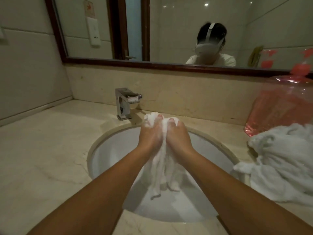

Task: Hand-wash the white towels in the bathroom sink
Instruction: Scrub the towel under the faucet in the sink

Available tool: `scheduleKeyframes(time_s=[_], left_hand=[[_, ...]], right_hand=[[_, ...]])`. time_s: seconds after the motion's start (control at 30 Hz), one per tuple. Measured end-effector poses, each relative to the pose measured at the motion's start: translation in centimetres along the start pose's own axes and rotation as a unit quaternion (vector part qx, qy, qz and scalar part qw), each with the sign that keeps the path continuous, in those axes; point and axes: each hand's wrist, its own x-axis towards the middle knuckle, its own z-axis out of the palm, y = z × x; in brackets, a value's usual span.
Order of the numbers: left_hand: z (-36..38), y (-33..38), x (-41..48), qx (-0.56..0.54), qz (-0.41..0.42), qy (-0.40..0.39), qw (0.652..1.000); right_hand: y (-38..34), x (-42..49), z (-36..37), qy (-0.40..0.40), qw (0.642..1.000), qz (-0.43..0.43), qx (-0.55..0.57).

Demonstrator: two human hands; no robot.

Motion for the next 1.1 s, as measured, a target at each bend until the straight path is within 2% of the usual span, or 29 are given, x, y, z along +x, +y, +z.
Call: scheduleKeyframes(time_s=[0.1,0.13,0.2,0.27,0.33,0.4,0.47,0.5,0.57,0.67,0.73,0.83,0.9,1.0,1.1], left_hand=[[0.0,0.5,-2.2,0.015,0.025,-0.072,0.997],[0.0,0.5,-2.1,0.022,0.032,-0.066,0.997],[-0.4,0.7,-0.7,0.014,0.015,-0.004,1.0],[-1.0,0.6,0.8,-0.033,-0.025,0.017,0.999],[-1.5,0.1,1.7,-0.118,-0.063,-0.011,0.991],[-2.1,0.7,1.0,-0.221,-0.103,-0.076,0.967],[-2.8,1.3,0.3,-0.259,-0.105,-0.119,0.953],[-3.0,1.2,0.5,-0.259,-0.096,-0.133,0.952],[-2.9,0.8,0.4,-0.22,-0.07,-0.159,0.96],[-2.2,0.3,0.5,-0.096,-0.025,-0.136,0.986],[-1.8,-0.6,1.2,-0.057,-0.015,-0.102,0.993],[-1.9,-1.2,1.5,0.003,-0.004,-0.064,0.998],[-2.1,-0.5,1.0,-0.013,-0.05,-0.069,0.996],[-2.3,0.4,0.4,-0.079,-0.126,-0.108,0.983],[-0.9,0.0,-0.2,-0.029,-0.05,-0.114,0.992]], right_hand=[[-0.2,1.5,-0.4,0.033,0.999,0.02,0.024],[0.1,1.7,-0.3,0.028,0.999,0.02,0.033],[0.2,0.9,0.0,-0.015,1.0,0.007,0.025],[0.1,0.3,-0.1,-0.05,0.998,-0.016,0.022],[0.3,0.9,-0.8,-0.048,0.996,-0.022,0.071],[0.7,1.0,-1.5,-0.089,0.984,0.022,0.15],[1.0,0.5,-1.8,-0.138,0.969,0.095,0.182],[1.0,0.3,-2.1,-0.147,0.962,0.122,0.197],[1.0,0.4,-2.5,-0.155,0.956,0.117,0.22],[0.5,0.8,-2.3,-0.123,0.962,0.053,0.24],[0.7,0.8,-1.5,-0.109,0.966,0.02,0.233],[0.8,0.7,-0.9,-0.107,0.991,-0.014,0.074],[1.1,1.9,-1.4,-0.071,0.997,-0.011,0.028],[1.8,3.8,-2.2,0.009,0.993,0.046,0.112],[0.9,3.8,-1.4,0.045,0.988,0.056,0.138]])
